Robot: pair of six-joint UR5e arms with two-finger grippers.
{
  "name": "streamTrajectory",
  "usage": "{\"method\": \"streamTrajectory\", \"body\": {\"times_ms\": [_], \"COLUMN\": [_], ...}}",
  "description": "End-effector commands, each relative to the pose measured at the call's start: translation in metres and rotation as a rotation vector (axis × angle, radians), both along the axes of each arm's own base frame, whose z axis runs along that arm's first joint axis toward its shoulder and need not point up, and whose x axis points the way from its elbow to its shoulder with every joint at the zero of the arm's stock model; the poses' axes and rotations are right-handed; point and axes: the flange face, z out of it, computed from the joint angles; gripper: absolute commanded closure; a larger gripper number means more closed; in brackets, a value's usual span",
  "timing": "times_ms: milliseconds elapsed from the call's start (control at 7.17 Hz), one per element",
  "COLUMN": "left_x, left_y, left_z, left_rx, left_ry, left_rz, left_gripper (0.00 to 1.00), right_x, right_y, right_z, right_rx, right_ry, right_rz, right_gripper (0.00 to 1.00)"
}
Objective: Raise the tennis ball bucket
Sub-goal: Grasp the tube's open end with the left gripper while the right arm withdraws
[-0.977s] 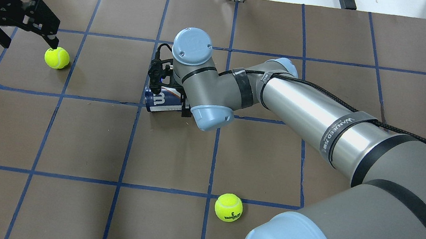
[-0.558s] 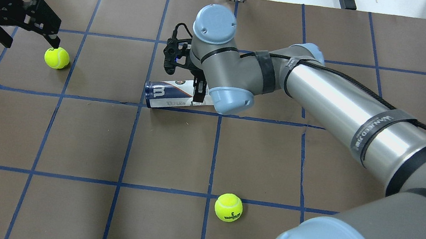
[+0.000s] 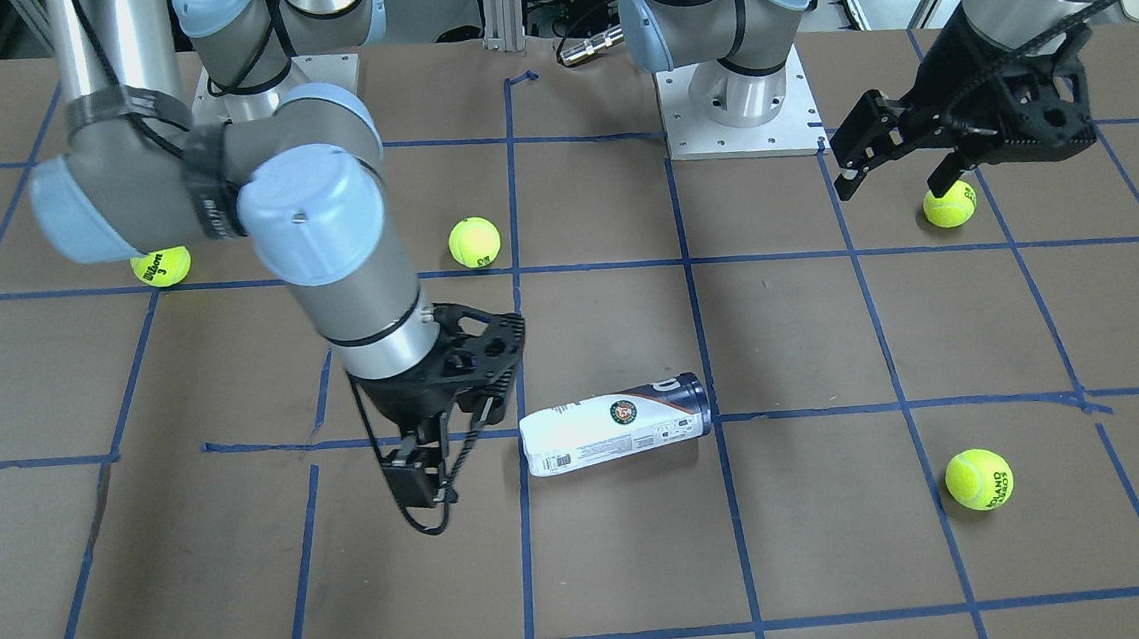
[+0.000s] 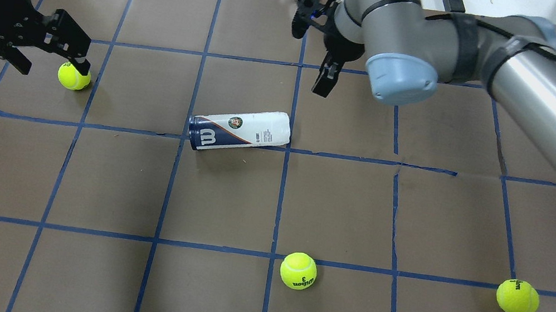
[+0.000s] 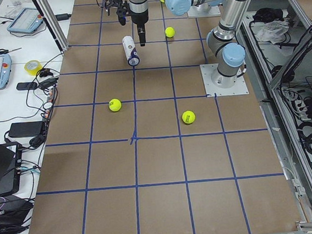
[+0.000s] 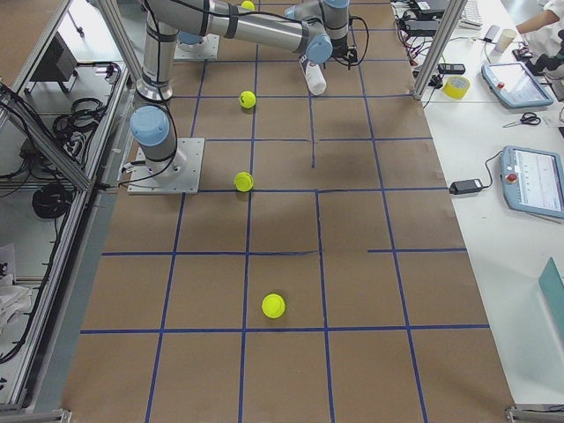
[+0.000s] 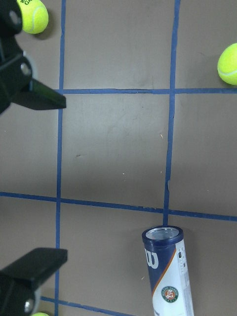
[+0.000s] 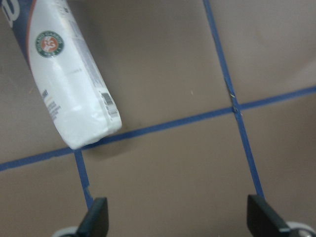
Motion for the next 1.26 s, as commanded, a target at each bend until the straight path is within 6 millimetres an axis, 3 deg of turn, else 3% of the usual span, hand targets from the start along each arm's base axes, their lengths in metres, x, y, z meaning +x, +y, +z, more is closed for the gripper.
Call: {"method": "streamTrajectory", "body": {"times_ms": [0, 279, 419, 558, 837, 1116], "left_x": [-0.012, -0.021, -0.022, -0.02, -0.028, -0.03], "left_y": [-0.006, -0.026, -0.035, -0.043, -0.056, -0.068], "left_z": [-0.033, -0.072, -0.095, -0.117, -0.154, -0.194], "left_rx": [-0.008, -0.037, -0.032, -0.019, 0.003, 0.026], "left_ry": [0.124, 0.267, 0.3, 0.312, 0.436, 0.502], "left_rz": [0.007, 0.011, 0.018, 0.023, 0.04, 0.052], "left_gripper": [0.0, 0.0, 0.0, 0.0, 0.0, 0.0], "right_x": [-0.072, -0.116, -0.125, -0.128, -0.129, -0.128], "right_y": [-0.012, 0.014, 0.032, 0.061, 0.074, 0.093], "right_z": [0.031, 0.07, 0.093, 0.12, 0.136, 0.166], "right_rx": [0.028, 0.08, 0.089, 0.129, 0.148, 0.12], "right_ry": [-0.105, -0.01, 0.048, 0.076, 0.071, 0.012], "right_rz": [-0.167, -0.298, -0.354, -0.498, -0.656, -0.857], "right_gripper": [0.0, 0.0, 0.0, 0.0, 0.0, 0.0]}}
